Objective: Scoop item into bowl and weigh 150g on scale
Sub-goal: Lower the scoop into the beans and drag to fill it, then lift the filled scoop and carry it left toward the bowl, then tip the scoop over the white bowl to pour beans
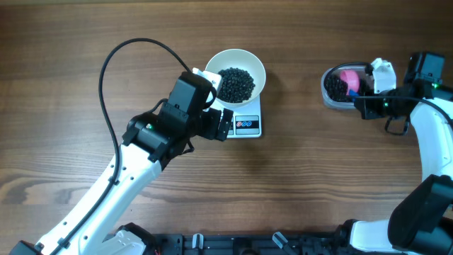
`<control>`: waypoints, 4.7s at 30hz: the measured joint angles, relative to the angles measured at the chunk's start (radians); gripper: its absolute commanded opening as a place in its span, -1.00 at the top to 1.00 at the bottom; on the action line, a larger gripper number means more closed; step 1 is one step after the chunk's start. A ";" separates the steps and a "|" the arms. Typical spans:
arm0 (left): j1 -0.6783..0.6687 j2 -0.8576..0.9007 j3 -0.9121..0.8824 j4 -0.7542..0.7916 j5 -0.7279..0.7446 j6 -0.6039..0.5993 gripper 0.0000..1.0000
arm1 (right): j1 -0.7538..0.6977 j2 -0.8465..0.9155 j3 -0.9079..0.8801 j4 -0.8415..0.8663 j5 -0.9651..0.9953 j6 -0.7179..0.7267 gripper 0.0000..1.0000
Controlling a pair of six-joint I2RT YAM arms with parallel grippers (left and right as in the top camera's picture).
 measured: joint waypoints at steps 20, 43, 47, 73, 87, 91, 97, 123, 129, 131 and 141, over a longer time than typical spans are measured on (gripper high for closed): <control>0.000 0.000 0.000 0.000 0.000 0.000 -1.00 | -0.100 0.002 0.000 -0.060 -0.149 -0.066 0.91; 0.000 0.000 0.000 0.000 0.000 0.000 -1.00 | -0.126 0.026 0.000 -0.058 -0.277 -0.065 0.91; 0.000 0.000 0.000 0.000 0.000 0.000 -1.00 | -0.126 0.026 0.000 -0.052 -0.299 -0.065 0.91; 0.000 0.000 0.000 0.000 0.000 0.000 -1.00 | -0.166 0.026 0.000 -0.004 -0.290 0.101 0.92; 0.000 0.000 0.000 0.000 0.000 0.000 -1.00 | -0.300 0.026 0.000 0.005 -0.558 0.210 0.91; 0.000 0.000 0.000 0.000 0.000 0.000 -1.00 | -0.302 0.026 0.000 0.008 -0.653 0.239 0.91; 0.000 0.000 0.000 0.000 0.000 0.000 -1.00 | -0.302 0.026 0.000 0.009 -0.775 0.259 0.91; 0.000 0.000 0.000 0.000 0.000 0.000 -1.00 | 0.344 0.026 0.000 0.231 -0.742 0.285 0.91; 0.000 0.000 0.000 0.000 0.000 0.000 -1.00 | 0.467 0.026 0.000 0.309 -0.526 0.284 0.91; 0.000 0.000 0.000 0.000 0.000 0.000 -1.00 | 0.487 0.026 0.000 0.324 -0.460 0.284 0.92; 0.000 0.000 0.000 0.000 0.000 0.000 -1.00 | 0.557 -0.066 0.001 0.391 -0.193 0.202 0.92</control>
